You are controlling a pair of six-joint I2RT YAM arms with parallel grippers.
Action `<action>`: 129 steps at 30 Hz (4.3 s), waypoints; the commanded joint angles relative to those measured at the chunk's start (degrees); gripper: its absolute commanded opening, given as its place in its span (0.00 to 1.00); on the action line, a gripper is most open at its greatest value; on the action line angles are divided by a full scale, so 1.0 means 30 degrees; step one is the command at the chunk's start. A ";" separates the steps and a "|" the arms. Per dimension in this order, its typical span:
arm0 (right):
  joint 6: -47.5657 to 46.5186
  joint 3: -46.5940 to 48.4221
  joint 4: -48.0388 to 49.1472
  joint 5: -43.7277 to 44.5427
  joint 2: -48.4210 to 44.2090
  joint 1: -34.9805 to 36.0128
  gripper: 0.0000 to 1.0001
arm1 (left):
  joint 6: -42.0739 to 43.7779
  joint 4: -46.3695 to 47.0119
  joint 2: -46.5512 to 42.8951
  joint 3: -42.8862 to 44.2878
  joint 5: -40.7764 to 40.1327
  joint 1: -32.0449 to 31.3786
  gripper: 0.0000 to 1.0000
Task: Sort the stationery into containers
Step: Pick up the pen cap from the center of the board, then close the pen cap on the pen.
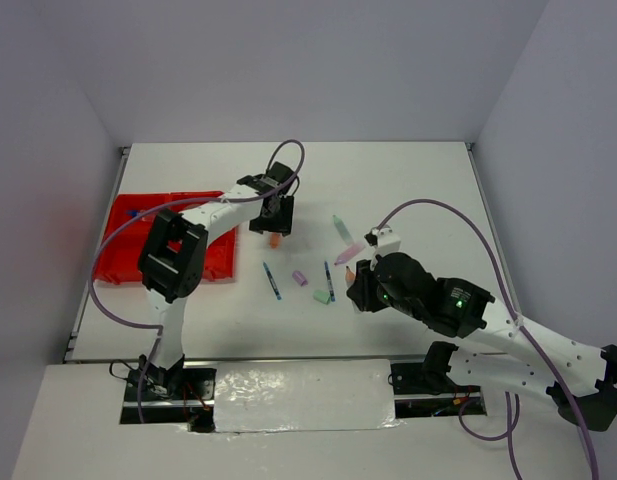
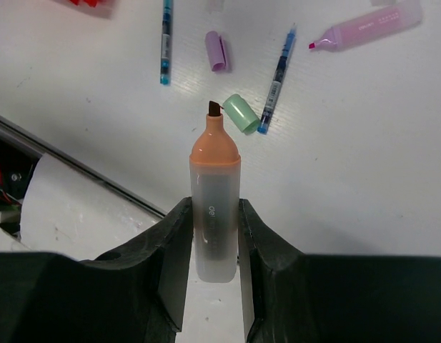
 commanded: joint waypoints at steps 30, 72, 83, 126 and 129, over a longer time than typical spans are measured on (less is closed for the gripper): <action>-0.0320 -0.0533 0.1548 -0.1138 -0.0407 -0.0017 0.00 | 0.0071 0.1535 0.1655 -0.0843 0.0441 -0.0027 0.33; 0.1729 -0.5221 2.3868 -1.3442 -0.2341 0.0275 0.00 | -1.1149 3.2879 -2.2018 -1.8656 1.4619 -0.2927 0.00; 0.1409 -0.4841 2.3317 -1.3298 -0.1727 0.0422 0.00 | -1.1063 3.3820 -2.2282 -1.9008 1.4388 -0.3689 0.00; -0.0115 -0.3903 2.1090 -1.1627 -0.2165 0.0803 0.00 | -0.6991 2.9455 -2.3630 -1.8597 1.2219 -0.6004 0.01; -0.0174 -0.3757 2.1089 -1.1715 -0.2136 0.0802 0.00 | -0.6932 2.9396 -2.3630 -1.8656 1.2161 -0.6033 0.01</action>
